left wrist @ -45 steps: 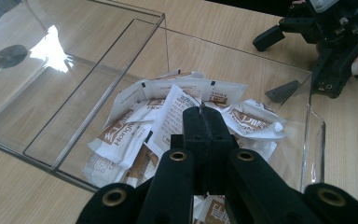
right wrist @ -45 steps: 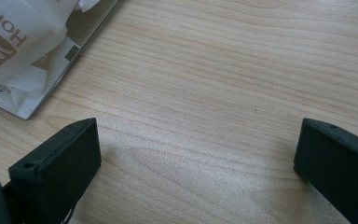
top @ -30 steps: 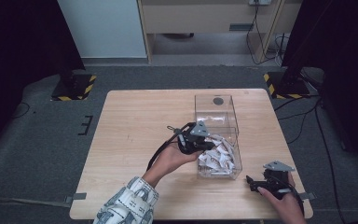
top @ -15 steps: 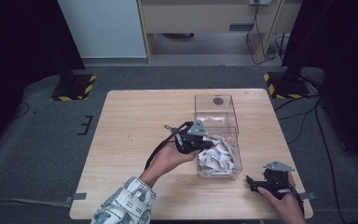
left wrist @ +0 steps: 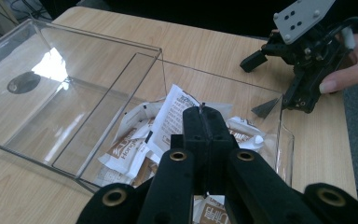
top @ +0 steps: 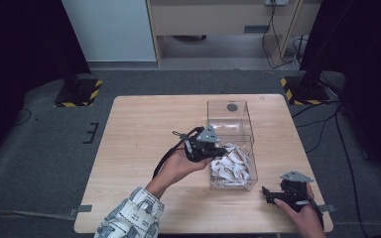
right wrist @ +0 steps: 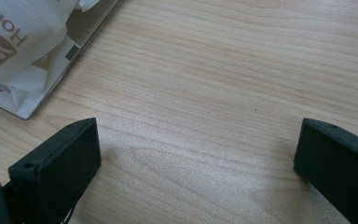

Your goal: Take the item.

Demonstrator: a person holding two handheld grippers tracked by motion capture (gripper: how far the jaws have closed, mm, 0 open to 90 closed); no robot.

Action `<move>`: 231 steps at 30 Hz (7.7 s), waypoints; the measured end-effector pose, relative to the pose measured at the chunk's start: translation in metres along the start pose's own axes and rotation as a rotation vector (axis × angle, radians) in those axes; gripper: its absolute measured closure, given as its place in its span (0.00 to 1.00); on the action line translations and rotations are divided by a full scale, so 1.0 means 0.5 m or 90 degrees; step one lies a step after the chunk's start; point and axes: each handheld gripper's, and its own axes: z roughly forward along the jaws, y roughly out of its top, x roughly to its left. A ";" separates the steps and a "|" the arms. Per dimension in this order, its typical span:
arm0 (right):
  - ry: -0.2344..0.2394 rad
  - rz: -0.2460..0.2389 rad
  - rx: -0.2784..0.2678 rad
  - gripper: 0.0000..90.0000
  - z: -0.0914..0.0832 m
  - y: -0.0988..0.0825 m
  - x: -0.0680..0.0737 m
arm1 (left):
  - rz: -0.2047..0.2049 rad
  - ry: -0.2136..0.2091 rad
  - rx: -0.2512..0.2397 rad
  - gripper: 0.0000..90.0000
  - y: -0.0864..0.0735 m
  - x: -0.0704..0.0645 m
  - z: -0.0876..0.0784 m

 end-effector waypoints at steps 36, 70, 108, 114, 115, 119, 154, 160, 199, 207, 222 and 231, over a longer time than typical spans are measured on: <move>0.000 0.001 0.000 0.01 0.000 0.000 0.000 | -0.031 0.088 -0.004 1.00 -0.047 0.098 -0.113; 0.000 0.001 0.000 0.01 0.000 0.000 0.000 | -0.074 0.116 0.012 1.00 -0.131 0.166 -0.111; 0.000 0.000 -0.001 0.01 0.000 0.000 0.000 | -0.124 0.151 0.050 1.00 -0.259 0.205 -0.131; 0.000 0.001 0.000 0.01 0.000 0.000 0.000 | -0.131 0.158 0.057 0.99 -0.276 0.209 -0.135; 0.000 0.001 0.000 0.01 0.000 0.000 0.000 | -0.131 0.160 0.061 0.99 -0.278 0.211 -0.135; 0.000 0.001 0.000 0.01 0.000 0.000 0.000 | -0.137 0.163 0.067 0.99 -0.288 0.216 -0.137; 0.000 0.000 0.000 0.01 0.000 0.000 0.000 | -0.167 0.189 0.085 0.98 -0.342 0.237 -0.140; 0.000 0.000 0.000 0.01 0.000 0.000 0.000 | -0.169 0.189 0.084 0.98 -0.343 0.238 -0.135; 0.000 0.000 0.000 0.01 0.000 0.000 0.000 | -0.137 0.215 0.025 0.47 -0.284 0.184 -0.144; -0.001 0.000 -0.001 0.01 0.000 0.000 0.000 | -0.129 0.217 0.027 0.37 -0.276 0.171 -0.141; 0.000 0.001 0.000 0.01 0.000 0.000 0.000 | -0.123 0.192 0.026 0.09 -0.264 0.132 -0.141; -0.001 0.002 0.000 0.01 0.000 0.000 0.001 | -0.127 0.188 0.020 0.07 -0.300 0.107 -0.154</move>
